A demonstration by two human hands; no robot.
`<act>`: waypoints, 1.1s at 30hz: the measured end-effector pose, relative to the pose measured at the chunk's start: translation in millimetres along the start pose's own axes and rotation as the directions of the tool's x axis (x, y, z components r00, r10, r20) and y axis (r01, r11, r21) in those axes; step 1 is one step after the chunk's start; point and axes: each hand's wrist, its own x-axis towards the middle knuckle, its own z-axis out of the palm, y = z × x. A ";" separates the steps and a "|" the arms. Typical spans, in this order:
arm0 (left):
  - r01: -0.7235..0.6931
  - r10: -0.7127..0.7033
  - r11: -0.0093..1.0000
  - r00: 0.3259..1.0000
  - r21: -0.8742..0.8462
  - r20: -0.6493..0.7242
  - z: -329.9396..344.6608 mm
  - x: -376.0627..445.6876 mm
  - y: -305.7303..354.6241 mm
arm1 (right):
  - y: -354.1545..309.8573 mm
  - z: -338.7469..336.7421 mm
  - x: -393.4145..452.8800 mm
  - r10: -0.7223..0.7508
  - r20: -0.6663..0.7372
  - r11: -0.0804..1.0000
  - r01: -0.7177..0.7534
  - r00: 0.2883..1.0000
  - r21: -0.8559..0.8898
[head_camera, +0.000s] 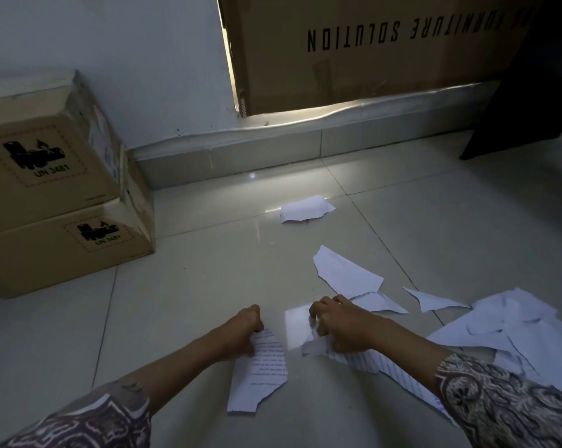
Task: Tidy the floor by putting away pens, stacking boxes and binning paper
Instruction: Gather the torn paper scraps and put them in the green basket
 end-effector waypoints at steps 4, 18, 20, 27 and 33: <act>0.022 -0.022 0.999 1.000 -0.030 -0.009 -0.8 -1.8 -1.3 | -0.7 -0.7 5.5 0.033 0.025 0.999 -0.032 0.999 -0.030; 0.033 -0.231 0.855 0.918 -0.518 -0.322 -75.1 -27.0 23.3 | 31.7 -65.9 -29.8 0.203 -0.301 0.826 0.002 0.932 0.564; -0.027 -0.238 0.800 0.903 -0.599 -0.358 -93.2 -31.2 43.8 | 35.9 -81.4 -53.9 0.241 -0.333 0.788 0.017 0.912 0.616; -0.262 -0.090 0.758 0.865 -0.597 -0.494 -143.7 -25.0 149.3 | 59.8 -107.1 -167.0 0.459 -0.507 0.720 0.029 0.729 0.693; -0.429 0.072 0.732 0.821 -0.530 -0.566 -172.6 -8.4 260.3 | 66.5 -95.5 -278.0 0.639 -0.608 0.678 0.028 0.472 0.734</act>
